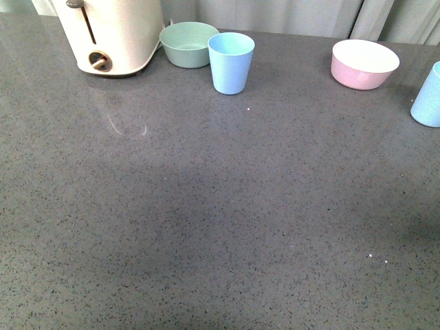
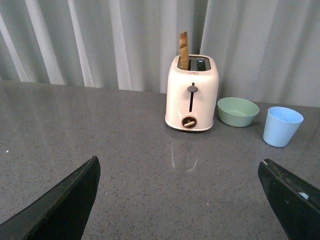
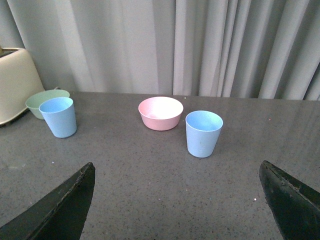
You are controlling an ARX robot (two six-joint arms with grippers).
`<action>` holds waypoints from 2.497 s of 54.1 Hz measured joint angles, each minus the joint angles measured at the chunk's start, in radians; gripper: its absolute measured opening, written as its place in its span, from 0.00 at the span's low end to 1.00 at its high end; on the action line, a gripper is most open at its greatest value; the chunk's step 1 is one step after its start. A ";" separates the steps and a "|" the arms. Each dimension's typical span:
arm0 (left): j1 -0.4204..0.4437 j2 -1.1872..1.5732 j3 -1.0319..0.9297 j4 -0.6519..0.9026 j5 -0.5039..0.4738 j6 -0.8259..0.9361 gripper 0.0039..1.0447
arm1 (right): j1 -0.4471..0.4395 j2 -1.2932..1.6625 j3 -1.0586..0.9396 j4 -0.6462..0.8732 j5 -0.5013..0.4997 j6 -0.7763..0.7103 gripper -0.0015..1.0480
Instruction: Stack blue cups with both arms
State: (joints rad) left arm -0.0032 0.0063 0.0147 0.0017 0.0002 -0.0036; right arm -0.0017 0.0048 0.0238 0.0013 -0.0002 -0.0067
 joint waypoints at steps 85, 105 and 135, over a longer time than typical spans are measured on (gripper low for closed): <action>-0.182 1.315 0.651 0.211 -0.013 -0.072 0.92 | 0.000 0.000 0.000 0.000 0.000 0.000 0.91; -0.338 1.912 1.266 0.027 -0.105 -0.148 0.92 | 0.000 0.000 0.000 0.000 0.000 0.000 0.91; -0.415 2.389 1.944 -0.359 -0.210 -0.320 0.92 | 0.000 0.000 0.000 0.000 0.000 0.000 0.91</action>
State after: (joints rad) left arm -0.4183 2.3955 1.9591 -0.3569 -0.2100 -0.3233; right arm -0.0017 0.0048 0.0238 0.0013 0.0002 -0.0071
